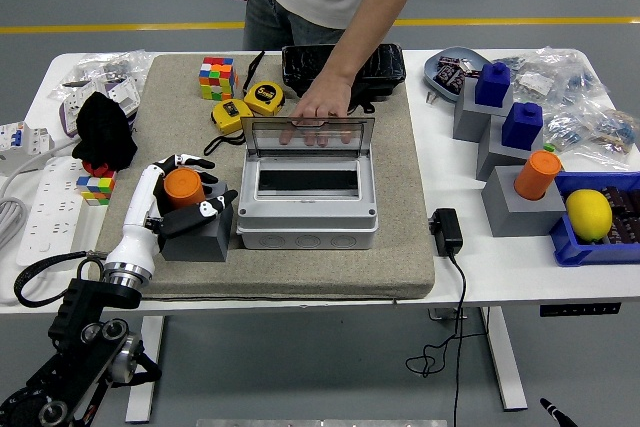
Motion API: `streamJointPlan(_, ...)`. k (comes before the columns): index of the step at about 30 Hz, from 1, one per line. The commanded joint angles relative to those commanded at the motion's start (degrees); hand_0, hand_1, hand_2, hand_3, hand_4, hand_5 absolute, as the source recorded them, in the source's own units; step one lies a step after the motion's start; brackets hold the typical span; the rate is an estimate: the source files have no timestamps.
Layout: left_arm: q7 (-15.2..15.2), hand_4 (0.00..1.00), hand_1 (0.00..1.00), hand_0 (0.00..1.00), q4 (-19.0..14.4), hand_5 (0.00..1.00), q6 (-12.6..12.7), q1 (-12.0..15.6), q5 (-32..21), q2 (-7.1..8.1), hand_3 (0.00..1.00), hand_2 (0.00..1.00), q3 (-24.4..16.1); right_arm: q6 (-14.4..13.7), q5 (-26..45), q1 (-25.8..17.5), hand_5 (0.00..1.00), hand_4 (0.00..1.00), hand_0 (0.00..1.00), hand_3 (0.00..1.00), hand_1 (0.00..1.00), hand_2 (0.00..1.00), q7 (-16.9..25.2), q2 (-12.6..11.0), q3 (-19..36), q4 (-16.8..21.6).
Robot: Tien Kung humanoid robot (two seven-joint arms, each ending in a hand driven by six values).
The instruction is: Fetch the battery,place it into the box,close the lid of the box
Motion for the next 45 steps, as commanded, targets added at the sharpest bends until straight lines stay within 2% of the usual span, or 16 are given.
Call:
streamJointPlan(1,0.1,0.915,0.478,0.435,0.0,0.002,0.5,-0.1,0.3,0.01,0.457,0.402,0.2,0.0,0.0,0.0,0.979,0.998,0.790,0.767,0.713,0.716,0.0,0.0,0.1,0.0)
streamJointPlan(2,0.1,0.884,0.443,0.387,0.0,0.002,0.8,-0.1,0.5,0.00,0.422,0.369,0.2,0.0,0.0,0.0,0.982,0.998,0.790,0.766,0.712,0.715,0.0,0.0,0.1,0.0)
streamJointPlan(7,0.1,0.884,0.443,0.387,0.5,0.002,2.2,-0.4,0.6,-0.08,0.422,0.369,0.7,0.0,0.1,0.0,0.982,0.998,0.790,0.766,0.712,0.715,0.1,0.0,0.2,0.0)
streamJointPlan(8,0.0,0.843,0.380,0.291,0.6,0.002,2.6,-0.4,0.5,-0.08,0.336,0.295,0.8,0.0,0.1,0.0,0.986,0.998,0.790,0.766,0.712,0.715,0.1,0.0,0.3,0.0)
streamJointPlan(13,-0.2,0.843,0.380,0.291,1.1,0.002,3.8,-0.6,0.2,-0.20,0.336,0.295,1.1,0.0,0.1,0.0,0.986,0.998,0.790,0.766,0.712,0.715,0.1,0.0,0.3,0.0)
streamJointPlan(14,-0.2,0.801,0.276,0.196,1.1,0.002,3.9,-0.6,0.2,-0.20,0.238,0.220,1.1,0.0,0.1,-0.1,0.992,0.998,0.787,0.767,0.711,0.715,0.1,0.0,0.3,0.0)
streamJointPlan(19,0.2,0.801,0.276,0.196,1.6,0.002,4.5,-0.6,0.9,-0.27,0.238,0.220,1.0,-0.1,0.0,0.0,0.992,0.998,0.787,0.767,0.711,0.715,0.1,0.0,0.5,0.0)
streamJointPlan(20,0.2,0.726,0.210,0.184,1.7,0.002,4.5,-0.6,1.0,-0.31,0.193,0.170,0.9,-0.1,0.1,0.0,0.995,0.998,0.788,0.766,0.712,0.715,0.1,0.0,0.5,0.0)
streamJointPlan(25,0.1,0.726,0.210,0.184,2.0,0.002,4.7,-0.7,0.9,-0.29,0.193,0.170,1.0,-0.1,0.0,0.0,0.995,0.998,0.788,0.766,0.712,0.715,0.1,0.0,0.6,0.0)
streamJointPlan(26,0.0,0.825,0.126,0.118,2.0,0.002,4.8,-0.7,0.9,-0.30,0.175,0.139,1.0,-0.1,-0.1,0.0,0.998,0.998,0.787,0.767,0.712,0.715,0.1,0.0,0.6,0.0)
streamJointPlan(31,0.0,0.825,0.126,0.118,2.1,0.002,5.0,-0.7,1.1,-0.28,0.175,0.139,1.1,0.0,0.0,0.0,0.998,0.998,0.787,0.767,0.712,0.715,0.1,0.0,0.5,0.0)
streamJointPlan(32,0.0,0.820,0.082,0.098,2.1,0.002,5.0,-0.7,1.2,-0.27,0.150,0.110,1.1,0.0,0.0,0.0,0.998,0.998,0.788,0.767,0.711,0.715,0.1,0.0,0.5,0.0)
streamJointPlan(45,-0.2,0.808,0.076,0.092,1.8,0.002,5.1,-1.2,1.6,-0.29,0.136,0.103,0.6,0.0,-0.1,-0.1,0.998,0.998,0.788,0.767,0.711,0.715,0.1,0.0,0.5,0.0)
